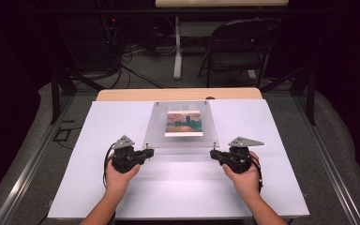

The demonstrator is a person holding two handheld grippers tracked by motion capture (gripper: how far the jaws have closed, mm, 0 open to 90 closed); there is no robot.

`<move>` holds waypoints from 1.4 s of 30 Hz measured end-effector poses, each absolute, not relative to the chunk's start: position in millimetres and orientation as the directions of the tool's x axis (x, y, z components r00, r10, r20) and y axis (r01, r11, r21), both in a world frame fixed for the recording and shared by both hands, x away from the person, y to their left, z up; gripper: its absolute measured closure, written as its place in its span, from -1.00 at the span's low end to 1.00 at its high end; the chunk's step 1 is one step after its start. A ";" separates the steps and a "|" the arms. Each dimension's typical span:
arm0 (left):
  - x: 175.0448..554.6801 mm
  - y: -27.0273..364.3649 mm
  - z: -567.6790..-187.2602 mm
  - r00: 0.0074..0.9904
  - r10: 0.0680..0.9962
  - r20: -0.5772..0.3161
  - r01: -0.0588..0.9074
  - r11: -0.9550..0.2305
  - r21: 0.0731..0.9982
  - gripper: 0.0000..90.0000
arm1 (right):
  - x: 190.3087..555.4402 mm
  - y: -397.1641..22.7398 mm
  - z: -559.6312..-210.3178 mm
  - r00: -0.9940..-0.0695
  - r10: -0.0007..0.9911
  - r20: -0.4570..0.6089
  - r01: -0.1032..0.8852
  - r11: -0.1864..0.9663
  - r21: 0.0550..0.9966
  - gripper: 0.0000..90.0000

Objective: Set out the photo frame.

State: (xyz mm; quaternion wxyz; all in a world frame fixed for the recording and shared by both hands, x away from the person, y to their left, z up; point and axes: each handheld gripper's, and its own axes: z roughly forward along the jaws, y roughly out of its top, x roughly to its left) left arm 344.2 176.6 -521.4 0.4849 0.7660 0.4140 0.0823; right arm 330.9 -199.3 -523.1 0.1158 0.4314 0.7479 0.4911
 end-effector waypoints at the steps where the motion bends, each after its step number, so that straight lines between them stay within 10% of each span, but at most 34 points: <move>1: 346.0 176.3 -521.1 0.642 0.716 -0.275 0.555 -0.187 0.811 0.89 | 333.1 -199.5 -523.1 -0.602 0.760 0.243 0.525 0.148 0.838 0.90; 42: 353.5 167.0 -555.4 0.634 0.741 -0.222 0.583 -0.269 0.767 0.88 | 344.9 -194.3 -555.7 -0.566 0.796 0.215 0.576 0.196 0.793 0.89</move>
